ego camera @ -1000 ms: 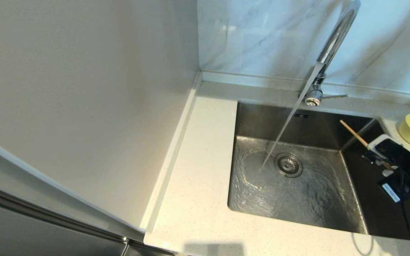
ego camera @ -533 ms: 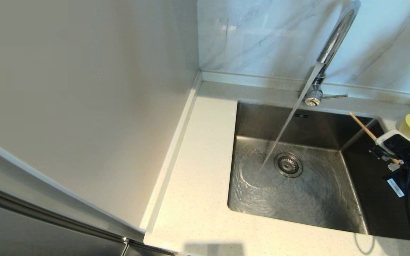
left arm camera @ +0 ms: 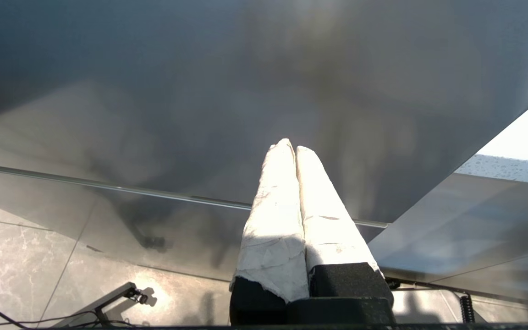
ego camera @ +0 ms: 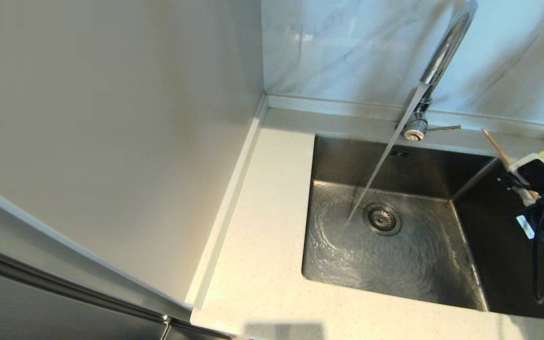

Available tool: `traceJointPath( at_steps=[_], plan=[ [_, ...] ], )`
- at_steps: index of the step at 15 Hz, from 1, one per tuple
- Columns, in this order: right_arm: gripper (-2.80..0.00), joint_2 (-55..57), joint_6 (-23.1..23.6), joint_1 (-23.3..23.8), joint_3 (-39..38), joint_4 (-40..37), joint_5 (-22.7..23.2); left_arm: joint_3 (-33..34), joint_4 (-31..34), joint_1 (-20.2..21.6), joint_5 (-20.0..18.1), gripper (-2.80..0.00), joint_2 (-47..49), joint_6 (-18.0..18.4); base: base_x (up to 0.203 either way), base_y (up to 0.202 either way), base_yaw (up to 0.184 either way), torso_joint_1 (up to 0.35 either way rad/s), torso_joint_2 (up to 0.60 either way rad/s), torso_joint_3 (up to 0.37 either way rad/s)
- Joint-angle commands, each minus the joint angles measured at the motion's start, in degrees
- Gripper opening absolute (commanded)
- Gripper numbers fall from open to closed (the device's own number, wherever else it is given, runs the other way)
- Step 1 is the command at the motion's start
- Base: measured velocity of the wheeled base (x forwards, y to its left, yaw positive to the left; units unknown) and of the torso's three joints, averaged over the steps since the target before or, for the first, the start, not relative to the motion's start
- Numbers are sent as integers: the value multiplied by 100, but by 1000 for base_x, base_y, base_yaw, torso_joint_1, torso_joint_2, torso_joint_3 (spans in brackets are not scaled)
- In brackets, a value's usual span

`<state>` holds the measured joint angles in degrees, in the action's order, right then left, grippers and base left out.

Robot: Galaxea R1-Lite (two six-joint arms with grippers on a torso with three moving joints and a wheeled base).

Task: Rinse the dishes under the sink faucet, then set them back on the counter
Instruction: Place the chopsticks on the table

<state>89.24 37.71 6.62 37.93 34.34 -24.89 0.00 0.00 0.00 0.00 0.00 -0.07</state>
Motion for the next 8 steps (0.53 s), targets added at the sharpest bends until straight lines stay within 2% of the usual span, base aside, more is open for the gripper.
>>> traceJointPath(
  at_steps=[1, 3, 6, 8],
  plan=[
    [-280, 383, 28, 134, 430, 12, -60, 0, 0, 0, 0, -280, 1, -1, 0, 0, 0, 0, 0, 0],
    [-280, 687, 73, 394, 1052, -287, -97, 0, 0, 0, 0, -280, 0, -1, 0, 0, 0, 0, 0, 0],
    [-280, 727, 125, 756, 1914, -1637, -3, 0, 0, 0, 0, -280, 0, -1, 0, 0, 0, 0, 0, 0],
    [-280, 709, 146, 957, 2556, -2941, 161, 0, 0, 0, 0, -280, 0, -1, 0, 0, 0, 0, 0, 0]
  ],
)
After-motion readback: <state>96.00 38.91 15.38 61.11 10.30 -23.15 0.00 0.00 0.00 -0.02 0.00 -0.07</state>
